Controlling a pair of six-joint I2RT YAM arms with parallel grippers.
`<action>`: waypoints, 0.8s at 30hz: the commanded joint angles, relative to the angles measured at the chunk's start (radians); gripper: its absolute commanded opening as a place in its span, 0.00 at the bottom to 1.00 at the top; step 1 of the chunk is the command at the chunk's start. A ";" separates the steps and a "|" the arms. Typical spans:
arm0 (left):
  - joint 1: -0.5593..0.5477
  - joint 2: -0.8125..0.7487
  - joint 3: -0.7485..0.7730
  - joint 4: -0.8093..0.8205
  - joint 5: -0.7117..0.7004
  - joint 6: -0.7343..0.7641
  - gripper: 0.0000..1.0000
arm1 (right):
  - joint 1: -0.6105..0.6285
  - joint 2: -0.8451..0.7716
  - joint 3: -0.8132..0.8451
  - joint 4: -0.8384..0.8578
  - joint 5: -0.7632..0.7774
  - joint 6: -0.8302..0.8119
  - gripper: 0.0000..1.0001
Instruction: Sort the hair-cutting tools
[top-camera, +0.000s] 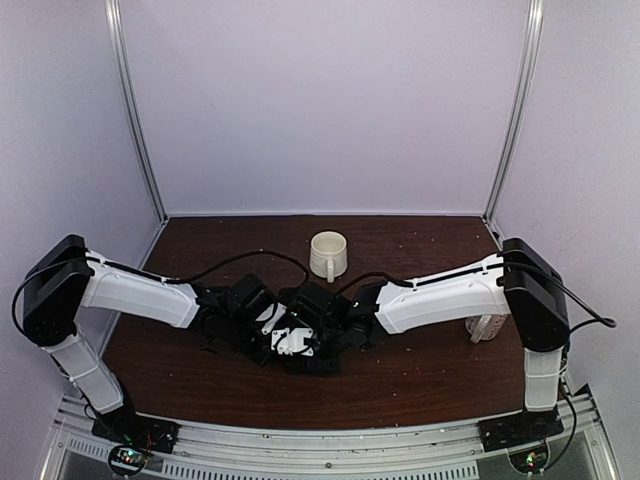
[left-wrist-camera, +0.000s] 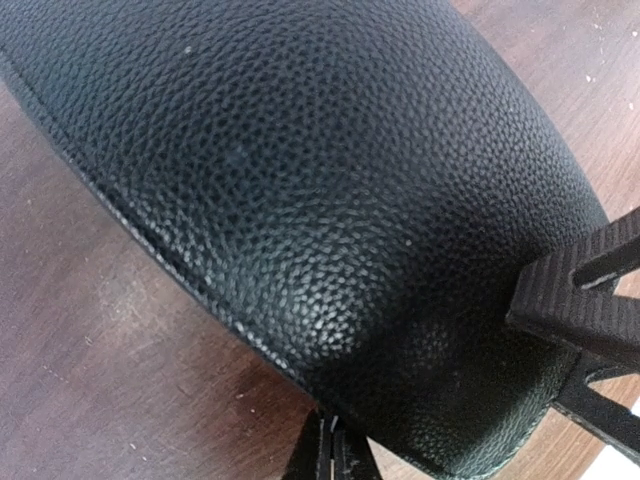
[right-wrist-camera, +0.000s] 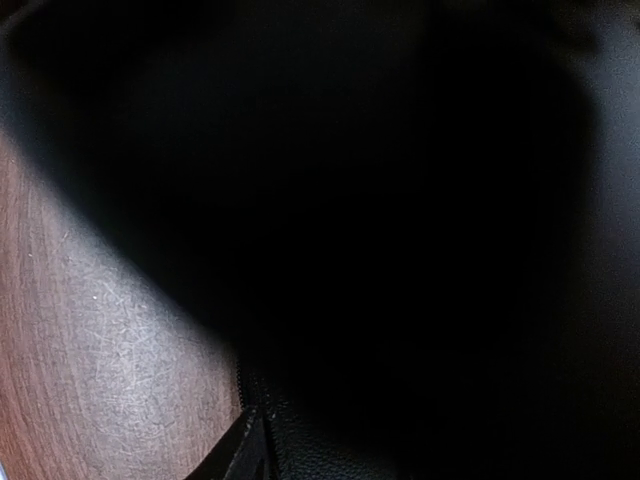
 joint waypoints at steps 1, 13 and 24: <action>-0.036 -0.062 -0.021 -0.010 0.073 -0.009 0.00 | -0.038 0.036 -0.006 -0.075 0.042 0.083 0.43; -0.037 -0.239 -0.213 0.197 0.107 -0.218 0.00 | -0.046 0.009 -0.039 0.008 0.118 0.308 0.44; -0.045 -0.198 -0.219 0.155 0.137 -0.206 0.00 | -0.049 0.048 -0.004 0.020 0.162 0.396 0.43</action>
